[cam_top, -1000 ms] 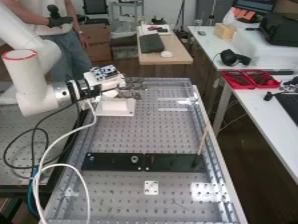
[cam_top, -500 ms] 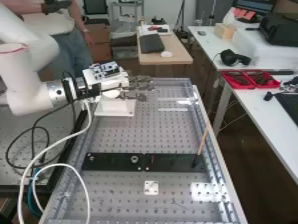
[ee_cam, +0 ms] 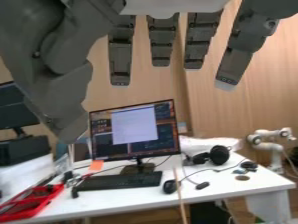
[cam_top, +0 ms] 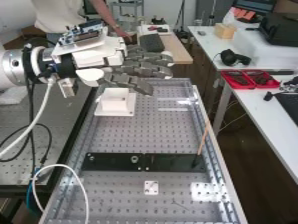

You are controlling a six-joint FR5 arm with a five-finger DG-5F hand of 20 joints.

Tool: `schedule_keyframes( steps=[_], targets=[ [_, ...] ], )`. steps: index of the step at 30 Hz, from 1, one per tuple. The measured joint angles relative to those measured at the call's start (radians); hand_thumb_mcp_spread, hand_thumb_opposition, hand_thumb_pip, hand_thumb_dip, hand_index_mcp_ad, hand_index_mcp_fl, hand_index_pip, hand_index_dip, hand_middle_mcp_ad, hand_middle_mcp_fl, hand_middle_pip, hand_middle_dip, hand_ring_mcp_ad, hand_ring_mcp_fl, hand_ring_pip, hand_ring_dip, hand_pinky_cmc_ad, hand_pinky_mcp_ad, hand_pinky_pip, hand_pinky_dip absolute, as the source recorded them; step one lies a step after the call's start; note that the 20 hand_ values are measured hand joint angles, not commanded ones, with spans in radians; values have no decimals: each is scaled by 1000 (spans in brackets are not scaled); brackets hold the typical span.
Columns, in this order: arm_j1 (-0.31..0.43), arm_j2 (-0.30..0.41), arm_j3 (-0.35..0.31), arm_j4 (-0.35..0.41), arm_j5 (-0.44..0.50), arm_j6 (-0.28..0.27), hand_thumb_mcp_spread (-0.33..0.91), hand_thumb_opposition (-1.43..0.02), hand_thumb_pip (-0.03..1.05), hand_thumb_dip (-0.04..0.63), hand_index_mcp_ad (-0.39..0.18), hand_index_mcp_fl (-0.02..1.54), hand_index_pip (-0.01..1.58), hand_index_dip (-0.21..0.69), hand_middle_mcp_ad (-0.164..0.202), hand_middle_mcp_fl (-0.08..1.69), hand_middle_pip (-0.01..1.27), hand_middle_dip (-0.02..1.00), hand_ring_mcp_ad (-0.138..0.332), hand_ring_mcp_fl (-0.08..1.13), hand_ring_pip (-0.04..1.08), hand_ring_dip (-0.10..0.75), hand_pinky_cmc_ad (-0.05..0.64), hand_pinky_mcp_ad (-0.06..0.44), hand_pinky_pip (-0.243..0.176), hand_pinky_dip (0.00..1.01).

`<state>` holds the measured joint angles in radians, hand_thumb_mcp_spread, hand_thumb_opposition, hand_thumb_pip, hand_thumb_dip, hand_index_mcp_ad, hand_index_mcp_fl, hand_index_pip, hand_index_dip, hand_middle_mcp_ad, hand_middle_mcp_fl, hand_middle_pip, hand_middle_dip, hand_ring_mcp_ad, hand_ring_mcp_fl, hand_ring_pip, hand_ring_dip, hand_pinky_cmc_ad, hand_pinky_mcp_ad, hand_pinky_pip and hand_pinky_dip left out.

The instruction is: Grab the larger nut and place it in the white container

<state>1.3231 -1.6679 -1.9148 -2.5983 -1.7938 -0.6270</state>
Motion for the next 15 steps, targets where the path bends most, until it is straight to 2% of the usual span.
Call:
schedule_keyframes(
  steps=[5,8,9,14,15],
  targets=[
    [-9,4,70,-92,77,-13,127,-806,703,180,-134,24,431,-120,68,0,131,225,159,3,131,117,335,307,-108,817],
    [-13,-11,118,-152,110,9,96,-791,682,159,-134,24,319,-120,72,0,131,239,161,5,113,117,330,312,-108,766],
    [-13,-19,136,-175,124,11,93,-775,682,154,-134,21,276,-120,72,0,131,239,176,5,117,119,332,311,-112,737],
    [-12,-35,192,-241,167,-4,68,-759,668,126,-134,42,194,-120,72,0,131,239,178,0,91,119,346,309,-112,656],
    [-12,-38,204,-258,172,-6,68,-759,668,126,-134,42,175,-120,72,0,131,239,178,0,91,119,367,314,-112,641]
  ],
)
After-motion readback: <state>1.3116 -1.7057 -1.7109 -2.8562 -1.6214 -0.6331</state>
